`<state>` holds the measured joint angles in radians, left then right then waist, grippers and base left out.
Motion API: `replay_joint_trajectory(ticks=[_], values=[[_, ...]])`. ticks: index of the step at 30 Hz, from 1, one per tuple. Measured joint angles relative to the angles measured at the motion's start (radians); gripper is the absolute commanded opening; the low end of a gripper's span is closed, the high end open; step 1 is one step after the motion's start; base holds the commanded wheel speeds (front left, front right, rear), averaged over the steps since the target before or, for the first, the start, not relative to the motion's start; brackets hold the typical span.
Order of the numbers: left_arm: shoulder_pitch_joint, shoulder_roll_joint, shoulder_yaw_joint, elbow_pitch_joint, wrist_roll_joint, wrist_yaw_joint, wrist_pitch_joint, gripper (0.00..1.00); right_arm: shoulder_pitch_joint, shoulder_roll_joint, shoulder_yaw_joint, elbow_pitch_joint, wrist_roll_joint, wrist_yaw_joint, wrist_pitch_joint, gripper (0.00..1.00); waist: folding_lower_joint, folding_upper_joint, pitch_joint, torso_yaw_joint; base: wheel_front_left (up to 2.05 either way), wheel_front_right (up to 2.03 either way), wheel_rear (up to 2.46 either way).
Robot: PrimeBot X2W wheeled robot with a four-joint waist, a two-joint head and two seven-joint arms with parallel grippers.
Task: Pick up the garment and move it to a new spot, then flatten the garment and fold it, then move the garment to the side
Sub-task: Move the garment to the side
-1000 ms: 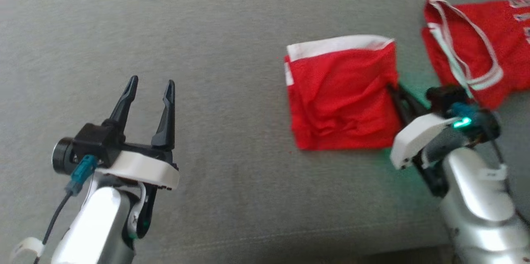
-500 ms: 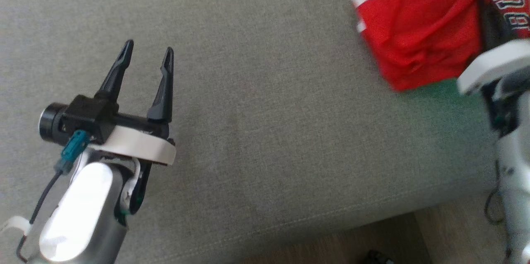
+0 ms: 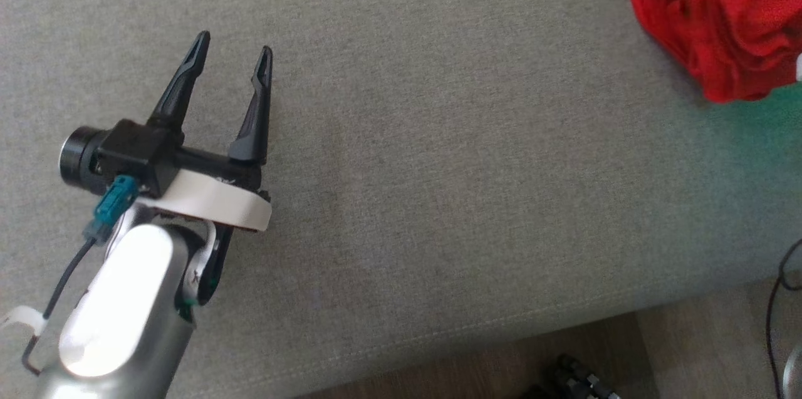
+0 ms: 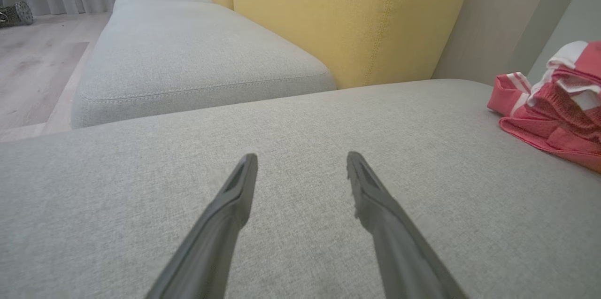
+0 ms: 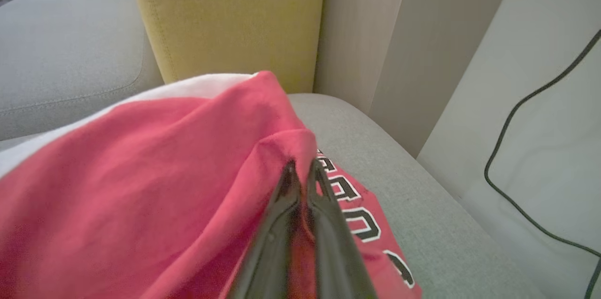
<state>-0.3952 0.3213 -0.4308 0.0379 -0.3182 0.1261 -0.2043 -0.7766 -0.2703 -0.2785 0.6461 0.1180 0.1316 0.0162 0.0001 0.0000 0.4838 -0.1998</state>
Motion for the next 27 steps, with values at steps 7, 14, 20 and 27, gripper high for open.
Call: replay_joint_trajectory(ticks=[7,14,20,27], values=[[-0.034,0.0,-0.009,0.001,0.0,-0.003,0.0,1.0,-0.035,-0.001,-0.049,0.105,-0.016,0.0,0.0,0.0,0.0,0.0,0.04,0.013,0.0,0.0,0.0],[-0.042,0.0,-0.014,0.008,0.008,-0.004,0.0,1.0,-0.077,0.0,-0.08,0.202,-0.02,0.0,-0.022,1.0,0.0,0.0,0.054,0.013,0.0,0.0,0.0],[-0.041,0.002,-0.015,0.029,0.007,-0.004,-0.002,1.0,-0.081,0.003,-0.082,0.244,-0.024,0.0,-0.053,1.0,0.0,0.0,0.034,0.007,0.0,0.0,0.0],[0.005,0.006,-0.005,0.053,-0.01,0.007,-0.026,1.0,0.011,0.039,-0.01,0.097,-0.02,0.0,-0.144,1.0,0.0,0.0,-0.053,0.008,0.0,0.0,0.0]])
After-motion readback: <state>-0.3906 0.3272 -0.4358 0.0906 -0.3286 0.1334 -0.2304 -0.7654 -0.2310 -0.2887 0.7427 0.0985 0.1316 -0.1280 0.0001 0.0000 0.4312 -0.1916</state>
